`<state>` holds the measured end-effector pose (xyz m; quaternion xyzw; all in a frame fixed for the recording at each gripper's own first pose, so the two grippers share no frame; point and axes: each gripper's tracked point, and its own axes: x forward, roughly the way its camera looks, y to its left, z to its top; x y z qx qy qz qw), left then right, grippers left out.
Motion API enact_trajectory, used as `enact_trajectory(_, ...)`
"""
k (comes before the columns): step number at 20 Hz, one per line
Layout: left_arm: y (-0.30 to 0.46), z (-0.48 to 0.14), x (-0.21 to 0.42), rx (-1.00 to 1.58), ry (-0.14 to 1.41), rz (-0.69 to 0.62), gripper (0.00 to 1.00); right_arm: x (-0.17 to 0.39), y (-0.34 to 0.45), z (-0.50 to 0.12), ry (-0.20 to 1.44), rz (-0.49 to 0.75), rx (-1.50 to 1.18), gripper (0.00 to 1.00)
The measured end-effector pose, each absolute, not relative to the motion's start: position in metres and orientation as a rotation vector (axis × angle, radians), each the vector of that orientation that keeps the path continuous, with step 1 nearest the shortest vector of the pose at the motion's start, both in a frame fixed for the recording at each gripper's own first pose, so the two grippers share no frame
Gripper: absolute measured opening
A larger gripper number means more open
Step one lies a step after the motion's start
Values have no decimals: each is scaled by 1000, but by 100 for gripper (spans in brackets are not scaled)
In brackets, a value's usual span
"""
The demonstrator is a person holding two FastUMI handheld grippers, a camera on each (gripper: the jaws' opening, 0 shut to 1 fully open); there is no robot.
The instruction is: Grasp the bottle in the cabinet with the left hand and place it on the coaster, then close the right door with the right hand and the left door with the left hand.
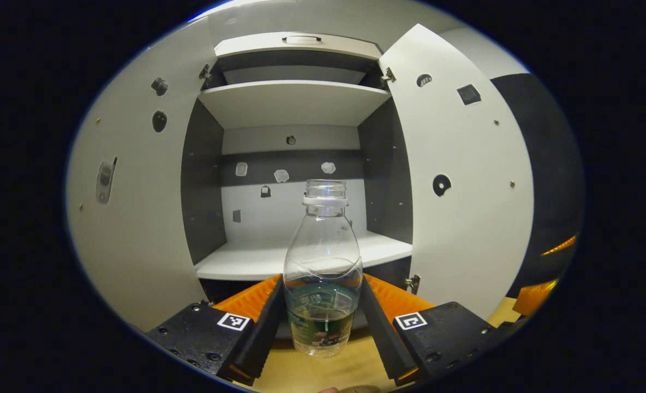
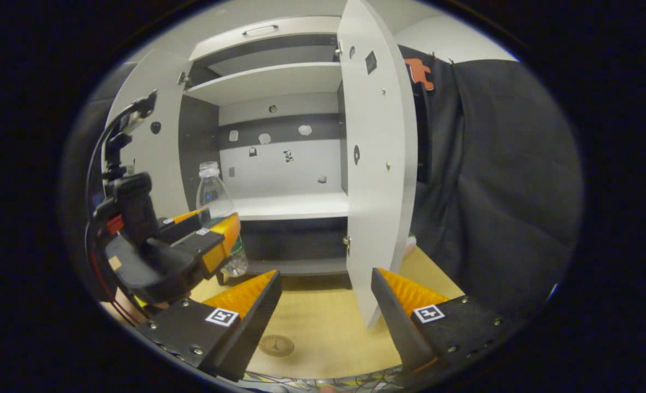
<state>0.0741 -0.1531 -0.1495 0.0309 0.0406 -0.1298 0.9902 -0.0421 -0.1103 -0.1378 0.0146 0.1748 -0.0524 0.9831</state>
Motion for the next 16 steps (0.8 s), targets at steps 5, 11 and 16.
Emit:
enact_trajectory(5, -169, -230, 28, 29, 170, -321, 82, -65, -122, -175, 453, -119, 39, 100)
enact_trajectory(11, -179, -313, 0, -2, 281, -371, 82, -83, -129, -222, 562, -141, 54, 100)
enact_trajectory(16, -181, -354, -7, -27, 325, -383, 82, -87, -128, -244, 611, -140, 36, 100)
